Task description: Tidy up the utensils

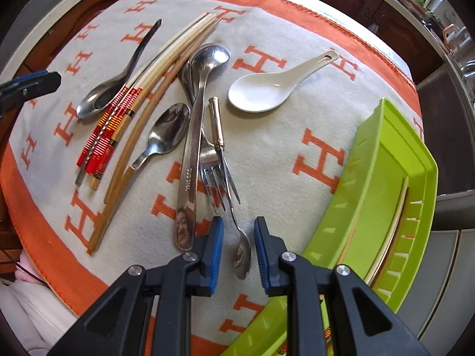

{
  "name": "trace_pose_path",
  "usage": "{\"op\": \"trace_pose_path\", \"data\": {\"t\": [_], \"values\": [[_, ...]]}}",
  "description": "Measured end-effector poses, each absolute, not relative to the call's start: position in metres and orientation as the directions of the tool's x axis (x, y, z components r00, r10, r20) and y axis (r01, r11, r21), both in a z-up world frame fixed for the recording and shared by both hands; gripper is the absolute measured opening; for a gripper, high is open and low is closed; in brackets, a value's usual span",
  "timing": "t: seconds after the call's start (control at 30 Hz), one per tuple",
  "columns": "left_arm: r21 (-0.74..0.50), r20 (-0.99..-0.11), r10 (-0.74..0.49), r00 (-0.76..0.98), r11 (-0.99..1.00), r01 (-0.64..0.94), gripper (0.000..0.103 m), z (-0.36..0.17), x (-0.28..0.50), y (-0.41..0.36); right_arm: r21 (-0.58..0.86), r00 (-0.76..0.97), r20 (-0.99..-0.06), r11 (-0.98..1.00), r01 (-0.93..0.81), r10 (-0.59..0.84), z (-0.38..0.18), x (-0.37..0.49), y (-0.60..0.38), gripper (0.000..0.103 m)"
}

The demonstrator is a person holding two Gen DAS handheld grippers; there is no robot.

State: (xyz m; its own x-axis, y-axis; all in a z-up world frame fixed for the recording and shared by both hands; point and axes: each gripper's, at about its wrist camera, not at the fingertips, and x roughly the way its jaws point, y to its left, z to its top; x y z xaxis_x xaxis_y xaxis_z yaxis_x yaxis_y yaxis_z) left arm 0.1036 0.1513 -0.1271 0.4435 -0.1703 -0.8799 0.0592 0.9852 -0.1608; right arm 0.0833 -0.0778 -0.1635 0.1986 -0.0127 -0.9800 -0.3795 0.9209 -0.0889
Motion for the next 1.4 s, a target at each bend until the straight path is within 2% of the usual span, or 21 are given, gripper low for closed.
{"op": "trace_pose_path", "data": {"t": [0.1,0.5,0.57,0.8,0.97,1.17,1.23,1.4], "values": [[-0.162,-0.884,-0.170,0.435,0.985,0.056,0.069,-0.131,0.104,0.152,-0.101,0.208,-0.978,0.915,-0.390,-0.019,-0.165,0.083,-0.076,0.012],[-0.173,-0.883,-0.188,0.430,0.982,0.073,0.069,-0.135,0.103,0.148,-0.056,0.265,-0.964,0.938,-0.341,0.038,-0.148,0.070,-0.082,0.007],[-0.175,-0.882,-0.190,0.431,0.982,0.074,0.069,-0.134,0.103,0.148,-0.047,0.290,-0.956,0.946,-0.320,0.051,-0.140,0.066,-0.085,0.002],[-0.193,-0.878,-0.212,0.428,0.977,0.089,0.069,-0.133,0.105,0.147,-0.008,0.354,-0.931,0.964,-0.266,0.090,-0.116,0.061,-0.094,0.002],[-0.222,-0.870,-0.255,0.422,0.967,0.128,0.069,-0.136,0.115,0.145,0.070,0.368,-0.916,0.966,-0.248,0.161,-0.104,0.061,-0.101,0.002],[-0.214,-0.856,-0.313,0.411,0.939,0.269,0.069,-0.151,0.138,0.128,0.137,0.380,-0.900,0.966,-0.221,0.215,-0.097,0.054,-0.101,0.002],[-0.201,-0.856,-0.321,0.405,0.929,0.311,0.065,-0.157,0.145,0.122,0.153,0.381,-0.896,0.964,-0.218,0.228,-0.095,0.052,-0.100,0.002],[-0.185,-0.857,-0.327,0.398,0.917,0.354,0.042,-0.168,0.159,0.116,0.173,0.385,-0.889,0.961,-0.216,0.246,-0.091,0.047,-0.099,0.002]]}}
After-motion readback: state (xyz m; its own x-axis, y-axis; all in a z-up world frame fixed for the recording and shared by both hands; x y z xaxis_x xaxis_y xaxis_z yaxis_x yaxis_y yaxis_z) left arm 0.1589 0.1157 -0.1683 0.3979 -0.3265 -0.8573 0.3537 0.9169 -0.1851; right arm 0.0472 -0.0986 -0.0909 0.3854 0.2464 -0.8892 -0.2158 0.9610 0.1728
